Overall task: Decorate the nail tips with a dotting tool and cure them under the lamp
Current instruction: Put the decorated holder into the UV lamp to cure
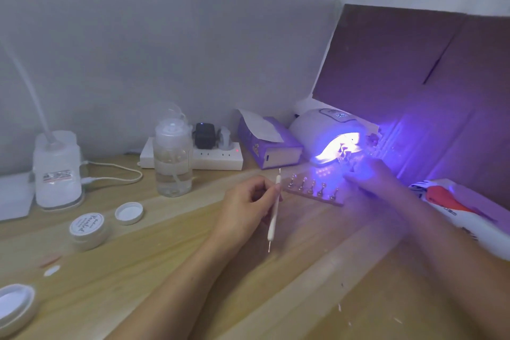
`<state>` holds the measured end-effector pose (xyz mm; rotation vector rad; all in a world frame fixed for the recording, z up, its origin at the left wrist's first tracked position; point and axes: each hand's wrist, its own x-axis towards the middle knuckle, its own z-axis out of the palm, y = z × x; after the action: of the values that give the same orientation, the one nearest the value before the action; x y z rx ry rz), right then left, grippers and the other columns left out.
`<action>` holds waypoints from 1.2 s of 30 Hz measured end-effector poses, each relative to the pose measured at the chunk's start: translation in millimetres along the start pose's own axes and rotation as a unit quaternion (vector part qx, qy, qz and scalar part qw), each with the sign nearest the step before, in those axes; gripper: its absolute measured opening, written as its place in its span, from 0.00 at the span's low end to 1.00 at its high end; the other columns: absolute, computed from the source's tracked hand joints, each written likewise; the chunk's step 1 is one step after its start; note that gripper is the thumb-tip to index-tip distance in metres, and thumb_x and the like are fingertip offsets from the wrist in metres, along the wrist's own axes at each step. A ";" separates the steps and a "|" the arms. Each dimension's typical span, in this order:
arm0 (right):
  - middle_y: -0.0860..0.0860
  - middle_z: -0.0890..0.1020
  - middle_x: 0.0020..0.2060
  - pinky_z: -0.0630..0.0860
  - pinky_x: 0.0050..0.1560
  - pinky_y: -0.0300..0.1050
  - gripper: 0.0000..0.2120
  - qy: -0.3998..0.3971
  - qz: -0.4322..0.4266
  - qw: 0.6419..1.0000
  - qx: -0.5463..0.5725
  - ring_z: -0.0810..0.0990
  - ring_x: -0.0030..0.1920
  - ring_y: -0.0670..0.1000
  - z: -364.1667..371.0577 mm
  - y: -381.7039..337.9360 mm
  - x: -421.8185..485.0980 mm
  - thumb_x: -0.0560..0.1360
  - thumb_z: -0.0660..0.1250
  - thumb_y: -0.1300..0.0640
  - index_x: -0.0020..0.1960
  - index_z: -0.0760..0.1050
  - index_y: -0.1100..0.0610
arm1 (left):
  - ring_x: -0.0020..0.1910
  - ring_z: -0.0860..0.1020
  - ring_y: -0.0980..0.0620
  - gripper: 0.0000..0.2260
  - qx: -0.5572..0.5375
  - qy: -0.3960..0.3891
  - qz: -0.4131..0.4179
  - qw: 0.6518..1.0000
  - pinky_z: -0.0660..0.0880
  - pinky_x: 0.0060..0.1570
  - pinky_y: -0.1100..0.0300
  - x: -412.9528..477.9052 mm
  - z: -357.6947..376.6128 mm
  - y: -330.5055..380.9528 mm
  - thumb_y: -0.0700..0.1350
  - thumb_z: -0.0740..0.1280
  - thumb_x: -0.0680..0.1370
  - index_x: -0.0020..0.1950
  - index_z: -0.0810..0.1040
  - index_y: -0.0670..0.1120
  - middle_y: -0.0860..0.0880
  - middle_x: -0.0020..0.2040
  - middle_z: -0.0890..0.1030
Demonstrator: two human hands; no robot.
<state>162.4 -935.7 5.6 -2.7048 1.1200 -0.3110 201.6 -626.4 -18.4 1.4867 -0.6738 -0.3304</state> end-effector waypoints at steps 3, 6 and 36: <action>0.61 0.82 0.46 0.71 0.44 0.45 0.11 0.015 0.013 1.000 0.019 0.81 0.48 0.59 -2.1 5.8 -14.2 0.75 0.70 0.53 0.40 0.75 0.59 | 0.28 0.71 0.53 0.12 0.001 -0.004 0.002 1.000 0.69 0.30 0.64 -2.3 -0.5 0.9 0.46 0.65 0.81 0.41 0.78 0.41 0.48 0.29 0.76; 0.57 0.79 0.29 0.70 0.31 0.42 0.17 0.008 0.030 0.999 0.038 0.79 0.31 0.56 -3.6 9.6 -19.6 0.75 0.69 0.54 0.31 0.72 0.59 | 0.25 0.70 0.58 0.12 0.010 0.002 0.011 1.000 0.68 0.28 0.69 -3.3 -0.5 3.0 0.43 0.65 0.81 0.41 0.79 0.39 0.55 0.25 0.74; 0.57 0.83 0.46 0.70 0.45 0.45 0.19 0.042 0.072 0.992 0.091 0.81 0.51 0.59 6.5 -10.1 6.1 0.75 0.67 0.39 0.44 0.77 0.56 | 0.26 0.70 0.58 0.11 0.008 -0.010 0.009 1.000 0.69 0.29 0.69 -4.1 -1.7 5.5 0.44 0.65 0.81 0.43 0.80 0.38 0.56 0.25 0.73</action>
<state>175.1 -932.4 2.7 -2.4576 1.2382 -0.4833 198.3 -622.2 -13.7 1.4936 -0.7072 -0.3274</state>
